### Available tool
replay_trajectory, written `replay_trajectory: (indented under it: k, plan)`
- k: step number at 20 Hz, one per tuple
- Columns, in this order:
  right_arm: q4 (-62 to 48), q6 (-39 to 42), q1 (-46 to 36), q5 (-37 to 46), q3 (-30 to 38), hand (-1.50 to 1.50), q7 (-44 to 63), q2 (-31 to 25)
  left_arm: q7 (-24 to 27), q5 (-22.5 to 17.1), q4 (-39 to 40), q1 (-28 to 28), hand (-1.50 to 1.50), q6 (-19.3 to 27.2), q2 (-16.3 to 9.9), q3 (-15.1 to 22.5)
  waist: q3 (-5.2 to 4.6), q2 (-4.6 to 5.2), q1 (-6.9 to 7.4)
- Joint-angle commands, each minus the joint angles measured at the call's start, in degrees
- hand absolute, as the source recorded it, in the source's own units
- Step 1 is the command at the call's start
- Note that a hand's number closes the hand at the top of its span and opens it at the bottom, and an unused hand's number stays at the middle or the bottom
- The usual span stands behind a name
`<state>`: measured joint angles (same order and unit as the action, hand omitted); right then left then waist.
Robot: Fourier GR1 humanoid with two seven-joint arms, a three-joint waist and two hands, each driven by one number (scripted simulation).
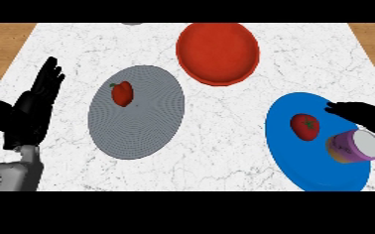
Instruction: Pick the can from the plate and place it in the bowl
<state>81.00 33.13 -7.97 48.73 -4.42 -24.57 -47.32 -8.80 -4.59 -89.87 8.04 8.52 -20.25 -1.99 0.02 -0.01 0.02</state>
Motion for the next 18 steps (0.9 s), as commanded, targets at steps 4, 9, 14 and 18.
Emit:
replay_trajectory:
  k: [4, 9, 14, 18]
  plan:
    - [-6.64, -5.21, -0.14, 6.17, 0.17, -1.5, -1.74, 4.91, 5.86, 2.36, 3.2, -1.91, 0.0, -1.19, 2.37, -1.51, -0.01, 0.08, 0.19]
    - [-2.32, 1.72, 0.28, 6.72, -0.31, 1.5, 2.82, 8.01, 2.45, 0.5, 6.94, 4.31, 0.0, -4.26, 0.49, -4.76, -0.05, 0.03, -0.33]
    - [-10.29, -4.38, -2.12, 10.01, -1.91, 1.5, -6.55, 8.63, 1.95, 3.24, 0.62, -0.97, 0.0, -2.6, 3.06, -2.95, -0.01, 0.02, 0.14]
    - [-11.48, -2.23, -5.16, 8.6, -0.09, 1.5, -7.86, 9.08, 3.99, 4.12, 2.59, -1.11, 0.0, -2.79, 3.82, -2.86, -0.02, 0.04, 0.18]
